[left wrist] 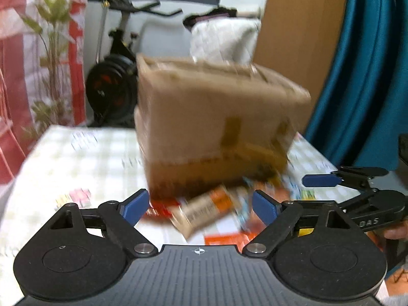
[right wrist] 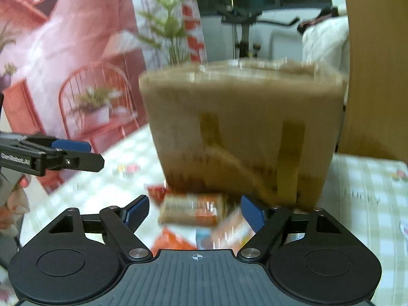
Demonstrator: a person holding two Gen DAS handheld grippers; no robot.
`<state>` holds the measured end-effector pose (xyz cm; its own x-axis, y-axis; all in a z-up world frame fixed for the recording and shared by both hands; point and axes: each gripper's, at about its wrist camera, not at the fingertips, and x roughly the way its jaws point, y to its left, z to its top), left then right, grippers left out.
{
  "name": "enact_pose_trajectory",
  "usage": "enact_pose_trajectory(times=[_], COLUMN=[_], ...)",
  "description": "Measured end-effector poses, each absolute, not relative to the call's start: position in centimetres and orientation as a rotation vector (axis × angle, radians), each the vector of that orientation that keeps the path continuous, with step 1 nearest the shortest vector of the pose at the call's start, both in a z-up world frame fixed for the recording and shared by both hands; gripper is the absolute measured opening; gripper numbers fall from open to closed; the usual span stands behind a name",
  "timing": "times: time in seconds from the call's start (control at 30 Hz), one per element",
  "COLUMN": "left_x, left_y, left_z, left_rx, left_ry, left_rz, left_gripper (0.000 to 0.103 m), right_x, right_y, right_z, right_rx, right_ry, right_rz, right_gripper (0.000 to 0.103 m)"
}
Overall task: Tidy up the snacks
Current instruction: 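Lower both grippers onto the orange snack bag and close on it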
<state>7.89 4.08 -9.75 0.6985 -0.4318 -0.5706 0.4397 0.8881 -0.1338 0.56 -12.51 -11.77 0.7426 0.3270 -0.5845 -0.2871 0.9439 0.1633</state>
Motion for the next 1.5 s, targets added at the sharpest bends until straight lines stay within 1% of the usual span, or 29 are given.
enact_pose_trajectory(times=[0.03,0.1,0.23,0.3,0.47,0.6,0.93,0.97,1.0,1.07,1.1,1.13,1.2,1.3,1.5], left_x=[7.7,7.4,6.6,6.4,5.6,5.8,7.0,7.1,7.1,7.0,6.9,6.9,7.1,6.9,6.0], left_y=[3.9,3.3,2.7,2.5,2.0,1.7,0.4,0.1,0.1,0.0,0.1,0.3,0.8,1.5,2.5], left_z=[-10.3,-11.3,-13.0,-13.8,-15.5,-16.5,-18.6,-18.7,-18.8,-18.7,-18.6,-18.6,-18.4,-18.1,-16.1], left_rx=[0.016,0.028,0.049,0.041,0.053,0.026,-0.013,-0.013,-0.011,0.001,0.001,0.000,-0.011,-0.015,-0.004], left_ry=[0.649,0.679,0.726,0.756,0.807,0.845,0.915,0.918,0.920,0.912,0.906,0.904,0.907,0.904,0.839], left_rz=[-0.492,-0.508,-0.523,-0.537,-0.566,-0.586,-0.626,-0.628,-0.634,-0.631,-0.629,-0.624,-0.622,-0.614,-0.582], left_gripper=[0.086,0.083,0.080,0.077,0.075,0.075,0.075,0.074,0.071,0.070,0.062,0.058,0.048,0.044,0.044], right_x=[0.2,-0.7,-2.2,-2.6,-2.8,-2.4,-1.6,-1.6,-1.5,-1.5,-1.5,-1.6,-1.6,-1.5,-1.2], right_y=[-12.4,-12.0,-11.1,-11.0,-10.4,-10.4,-10.6,-10.6,-10.5,-10.3,-10.3,-10.3,-10.2,-9.7,-8.7], right_z=[-12.3,-13.3,-14.9,-15.4,-16.5,-17.3,-18.5,-18.6,-18.7,-18.6,-18.6,-18.5,-18.1,-17.6,-15.8], right_rx=[0.062,0.055,0.029,0.029,0.015,0.037,0.102,0.110,0.116,0.119,0.118,0.117,0.100,0.083,0.040], right_ry=[0.674,0.716,0.787,0.816,0.879,0.924,0.970,0.973,0.974,0.968,0.964,0.958,0.944,0.927,0.873], right_rz=[0.340,0.347,0.356,0.369,0.384,0.380,0.406,0.413,0.418,0.416,0.415,0.417,0.422,0.440,0.480], right_gripper=[0.073,0.068,0.066,0.065,0.062,0.062,0.061,0.061,0.061,0.059,0.055,0.053,0.045,0.042,0.038])
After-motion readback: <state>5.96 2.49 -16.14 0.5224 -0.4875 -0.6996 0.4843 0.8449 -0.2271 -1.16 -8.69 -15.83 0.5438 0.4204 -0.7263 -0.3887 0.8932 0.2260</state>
